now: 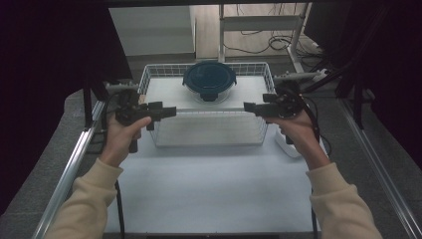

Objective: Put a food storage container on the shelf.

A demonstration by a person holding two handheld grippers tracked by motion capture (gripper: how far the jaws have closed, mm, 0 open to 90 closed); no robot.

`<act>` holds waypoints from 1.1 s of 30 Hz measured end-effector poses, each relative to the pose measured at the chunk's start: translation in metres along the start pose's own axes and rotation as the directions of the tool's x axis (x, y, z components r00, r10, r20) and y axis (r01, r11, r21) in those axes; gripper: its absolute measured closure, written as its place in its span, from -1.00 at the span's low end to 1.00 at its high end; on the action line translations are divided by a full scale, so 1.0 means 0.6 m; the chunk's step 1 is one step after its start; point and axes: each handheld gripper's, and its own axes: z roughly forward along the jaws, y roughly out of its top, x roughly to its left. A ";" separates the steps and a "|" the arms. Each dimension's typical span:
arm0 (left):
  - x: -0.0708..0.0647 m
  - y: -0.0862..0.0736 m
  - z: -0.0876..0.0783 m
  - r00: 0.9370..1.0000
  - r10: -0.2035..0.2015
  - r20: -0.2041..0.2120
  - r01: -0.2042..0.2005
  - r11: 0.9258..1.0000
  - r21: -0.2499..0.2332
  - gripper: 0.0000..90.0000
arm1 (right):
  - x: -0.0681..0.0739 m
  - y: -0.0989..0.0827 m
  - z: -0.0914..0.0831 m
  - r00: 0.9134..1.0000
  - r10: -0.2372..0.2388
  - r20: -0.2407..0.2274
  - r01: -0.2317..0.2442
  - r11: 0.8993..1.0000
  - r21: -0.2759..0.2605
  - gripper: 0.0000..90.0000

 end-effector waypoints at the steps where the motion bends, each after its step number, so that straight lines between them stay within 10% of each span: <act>1: -0.001 -0.012 -0.003 1.000 -0.002 0.002 0.002 1.000 0.000 -0.47 | 0.002 -0.008 -0.005 1.000 -0.008 0.001 0.008 1.000 -0.001 -0.59; 11: -0.005 -0.116 -0.014 0.999 0.004 -0.040 -0.002 0.999 0.051 -0.41 | 0.005 -0.119 -0.030 0.999 -0.022 -0.048 0.022 1.000 0.012 -0.55; 19: 0.002 -0.172 -0.006 0.997 0.008 -0.072 0.000 0.993 0.115 -0.41 | 0.010 -0.199 -0.015 0.999 -0.016 -0.032 0.020 0.991 0.133 -0.54; 33: -0.006 -0.248 0.027 0.997 0.040 -0.073 -0.021 0.970 0.243 -0.40 | 0.036 -0.270 -0.009 0.999 -0.029 -0.014 0.032 0.975 0.222 -0.51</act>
